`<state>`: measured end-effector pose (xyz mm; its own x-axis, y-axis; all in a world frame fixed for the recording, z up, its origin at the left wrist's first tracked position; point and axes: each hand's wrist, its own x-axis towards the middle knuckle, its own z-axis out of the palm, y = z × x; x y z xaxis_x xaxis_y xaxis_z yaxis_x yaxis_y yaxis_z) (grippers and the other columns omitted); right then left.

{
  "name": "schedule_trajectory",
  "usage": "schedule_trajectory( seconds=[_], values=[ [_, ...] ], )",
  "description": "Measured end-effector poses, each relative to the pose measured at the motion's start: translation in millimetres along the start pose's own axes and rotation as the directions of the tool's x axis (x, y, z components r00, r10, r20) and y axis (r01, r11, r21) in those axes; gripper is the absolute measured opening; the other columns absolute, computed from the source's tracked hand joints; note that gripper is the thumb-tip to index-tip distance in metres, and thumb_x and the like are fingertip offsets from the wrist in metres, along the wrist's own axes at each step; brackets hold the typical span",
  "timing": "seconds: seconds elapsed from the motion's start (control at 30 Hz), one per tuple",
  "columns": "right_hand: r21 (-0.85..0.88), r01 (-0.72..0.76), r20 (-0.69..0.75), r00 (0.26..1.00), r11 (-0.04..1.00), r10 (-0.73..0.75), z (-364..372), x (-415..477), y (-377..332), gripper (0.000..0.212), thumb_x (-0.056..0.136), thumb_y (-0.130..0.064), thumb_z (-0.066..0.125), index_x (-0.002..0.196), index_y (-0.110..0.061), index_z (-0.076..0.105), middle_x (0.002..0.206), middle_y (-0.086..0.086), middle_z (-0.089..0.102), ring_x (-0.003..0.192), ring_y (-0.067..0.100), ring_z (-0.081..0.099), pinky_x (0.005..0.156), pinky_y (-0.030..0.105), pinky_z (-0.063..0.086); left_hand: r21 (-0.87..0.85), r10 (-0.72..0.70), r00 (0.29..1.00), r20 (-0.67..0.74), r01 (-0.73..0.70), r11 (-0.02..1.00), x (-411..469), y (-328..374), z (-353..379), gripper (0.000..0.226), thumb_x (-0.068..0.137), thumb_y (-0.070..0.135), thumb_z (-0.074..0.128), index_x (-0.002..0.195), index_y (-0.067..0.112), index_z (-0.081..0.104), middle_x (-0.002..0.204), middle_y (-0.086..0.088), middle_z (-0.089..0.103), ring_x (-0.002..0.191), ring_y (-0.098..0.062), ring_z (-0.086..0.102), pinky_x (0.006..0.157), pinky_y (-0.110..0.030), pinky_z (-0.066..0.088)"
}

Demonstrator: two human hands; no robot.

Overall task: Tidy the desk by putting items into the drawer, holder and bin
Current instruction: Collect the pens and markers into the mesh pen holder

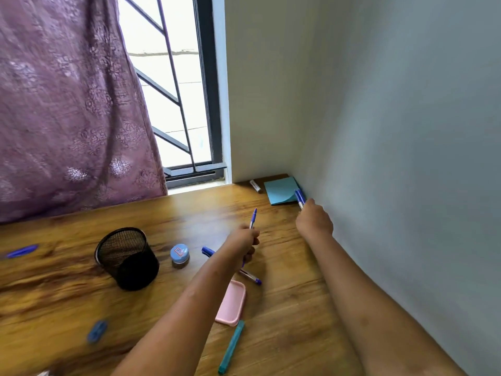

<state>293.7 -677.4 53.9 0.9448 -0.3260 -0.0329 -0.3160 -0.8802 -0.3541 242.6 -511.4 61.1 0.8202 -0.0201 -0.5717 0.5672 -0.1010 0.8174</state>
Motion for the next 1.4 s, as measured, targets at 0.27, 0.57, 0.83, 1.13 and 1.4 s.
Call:
schedule_trajectory(
  seconds=[0.27, 0.57, 0.83, 1.13, 1.4],
  values=[
    [-0.128, -0.028, 0.008, 1.0, 0.991, 0.029, 12, 24, -2, 0.026, 0.098, -0.012, 0.044, 0.121, -0.006, 0.053, 0.111, 0.011, 0.064, 0.096, 0.026, 0.064, 0.065, 0.032, 0.043, 0.008, -0.045, 0.997, 0.062, 0.045, 0.999, 15, 6, 9, 0.005, 0.096, 0.016, 0.047, 0.093, 0.014, 0.051, 0.075, -0.004, 0.048, 0.051, -0.011, 0.036, 0.034, -0.016, 0.029],
    [-0.208, -0.008, 0.106, 0.994, 0.978, 0.031, 11, 35, -3, 0.03, 0.098, -0.012, 0.04, 0.123, -0.005, 0.055, 0.112, 0.01, 0.063, 0.099, 0.026, 0.063, 0.076, 0.034, 0.052, -0.019, -0.048, 0.996, 0.079, 0.05, 0.999, 25, 4, 9, 0.006, 0.097, 0.015, 0.047, 0.1, 0.011, 0.05, 0.074, -0.005, 0.049, 0.05, -0.01, 0.037, 0.036, -0.017, 0.029],
    [0.178, -0.178, 0.351, 0.93, 0.968, 0.107, 9, 12, -10, 0.028, 0.089, -0.026, 0.047, 0.109, -0.009, 0.055, 0.093, 0.008, 0.06, 0.078, 0.021, 0.059, 0.061, 0.03, 0.045, -0.057, -0.063, 0.997, 0.034, 0.065, 0.996, 19, -2, 0, 0.012, 0.098, 0.014, 0.042, 0.106, 0.01, 0.051, 0.072, -0.003, 0.05, 0.049, -0.01, 0.036, 0.035, -0.017, 0.027],
    [0.703, -0.282, 0.324, 0.944, 0.653, 0.059, -17, -19, -16, 0.021, 0.088, -0.025, 0.045, 0.097, -0.009, 0.055, 0.063, 0.0, 0.046, 0.049, 0.011, 0.035, 0.042, 0.024, 0.032, -0.194, -0.061, 0.998, -0.024, 0.056, 0.979, 2, -7, -18, 0.015, 0.098, 0.01, 0.039, 0.091, 0.013, 0.052, 0.072, -0.004, 0.049, 0.048, -0.01, 0.032, 0.031, -0.013, 0.024],
    [0.76, -0.209, 0.506, 0.785, 0.615, -0.358, -11, -64, -31, 0.007, 0.087, -0.007, 0.043, 0.087, -0.013, 0.046, 0.063, 0.001, 0.044, 0.05, 0.01, 0.039, 0.043, 0.022, 0.032, -0.305, -0.043, 0.989, -0.142, -0.003, 0.952, -20, -26, -44, 0.024, 0.096, 0.003, 0.034, 0.082, 0.014, 0.05, 0.067, -0.004, 0.046, 0.04, -0.009, 0.032, 0.03, -0.011, 0.022]
  ],
)
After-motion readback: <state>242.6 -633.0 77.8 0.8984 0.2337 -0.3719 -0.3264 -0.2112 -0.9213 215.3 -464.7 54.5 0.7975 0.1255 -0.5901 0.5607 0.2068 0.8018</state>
